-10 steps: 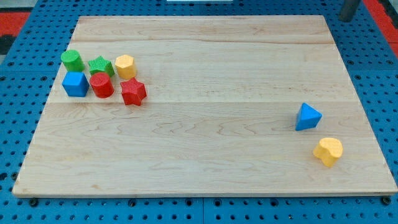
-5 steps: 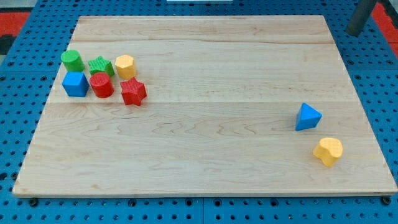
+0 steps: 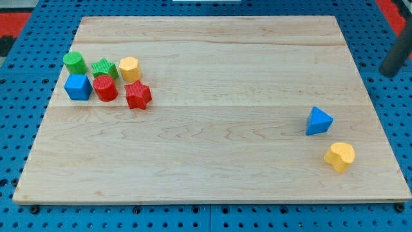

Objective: Slide the yellow heart to the red star

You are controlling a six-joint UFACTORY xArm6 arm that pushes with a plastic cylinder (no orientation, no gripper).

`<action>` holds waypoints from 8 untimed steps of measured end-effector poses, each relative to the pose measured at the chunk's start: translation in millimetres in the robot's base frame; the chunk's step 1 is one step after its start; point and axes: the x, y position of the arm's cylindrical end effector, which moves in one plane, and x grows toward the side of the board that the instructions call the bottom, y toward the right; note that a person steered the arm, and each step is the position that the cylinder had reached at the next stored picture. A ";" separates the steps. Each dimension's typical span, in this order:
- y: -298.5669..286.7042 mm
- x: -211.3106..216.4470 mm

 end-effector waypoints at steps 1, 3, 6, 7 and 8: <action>-24.9 65.9; -24.8 108.5; -96.9 130.1; -67.2 152.5; -50.7 160.1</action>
